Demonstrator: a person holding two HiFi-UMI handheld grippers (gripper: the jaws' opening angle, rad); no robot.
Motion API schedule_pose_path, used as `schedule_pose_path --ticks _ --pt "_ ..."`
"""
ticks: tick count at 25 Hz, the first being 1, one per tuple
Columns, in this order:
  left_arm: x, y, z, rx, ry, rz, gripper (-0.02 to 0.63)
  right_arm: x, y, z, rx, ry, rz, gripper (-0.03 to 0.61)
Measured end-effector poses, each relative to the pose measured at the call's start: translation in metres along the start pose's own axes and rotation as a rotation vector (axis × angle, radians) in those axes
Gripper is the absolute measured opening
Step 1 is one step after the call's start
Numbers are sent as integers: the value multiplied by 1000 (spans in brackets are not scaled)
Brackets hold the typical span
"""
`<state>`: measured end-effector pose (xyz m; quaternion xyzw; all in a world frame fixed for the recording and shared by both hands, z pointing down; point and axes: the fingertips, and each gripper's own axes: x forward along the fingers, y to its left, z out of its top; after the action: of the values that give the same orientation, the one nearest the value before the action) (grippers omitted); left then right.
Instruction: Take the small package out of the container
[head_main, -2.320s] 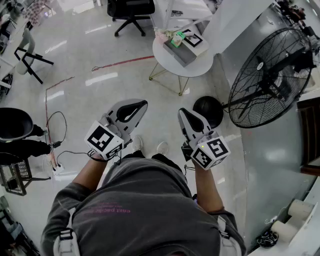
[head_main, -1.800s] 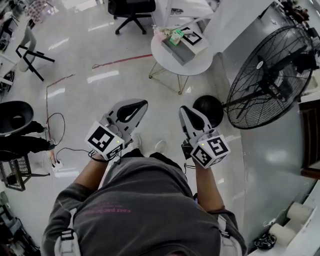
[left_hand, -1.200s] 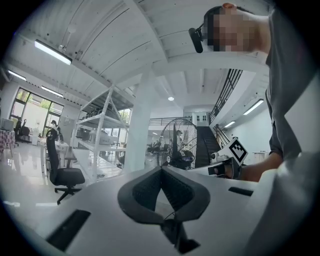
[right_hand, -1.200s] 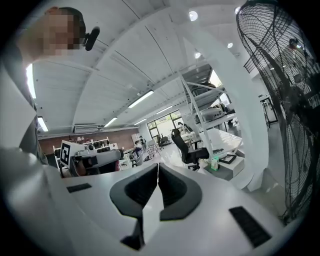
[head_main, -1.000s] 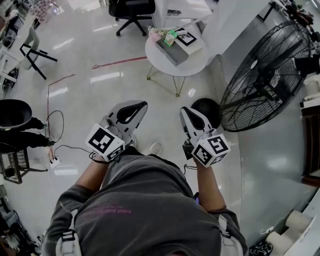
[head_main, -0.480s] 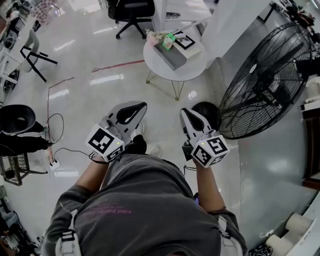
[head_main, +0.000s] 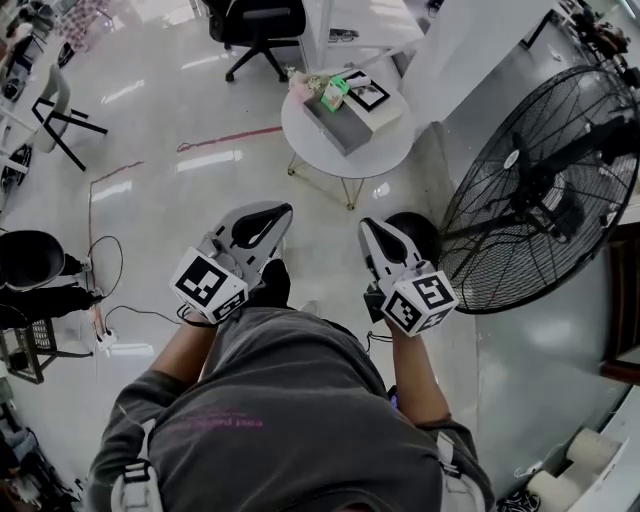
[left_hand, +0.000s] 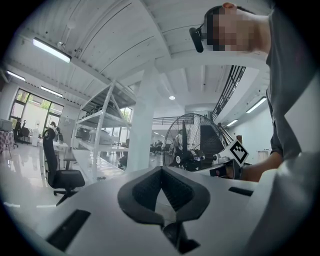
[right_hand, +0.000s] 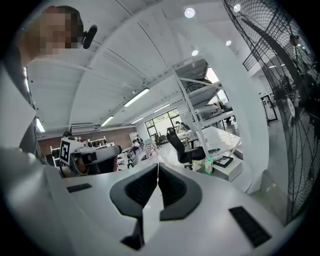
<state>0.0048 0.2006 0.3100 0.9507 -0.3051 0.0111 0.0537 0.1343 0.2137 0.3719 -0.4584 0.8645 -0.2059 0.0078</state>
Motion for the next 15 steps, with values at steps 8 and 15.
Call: schedule_pose_path --ticks 8,15 --pt "41 81 -6 -34 25 -20 15 81 -33 10 21 30 -24 23" --pt "77 159 -9 -59 46 -49 15 154 -62 25 32 55 -52 23"
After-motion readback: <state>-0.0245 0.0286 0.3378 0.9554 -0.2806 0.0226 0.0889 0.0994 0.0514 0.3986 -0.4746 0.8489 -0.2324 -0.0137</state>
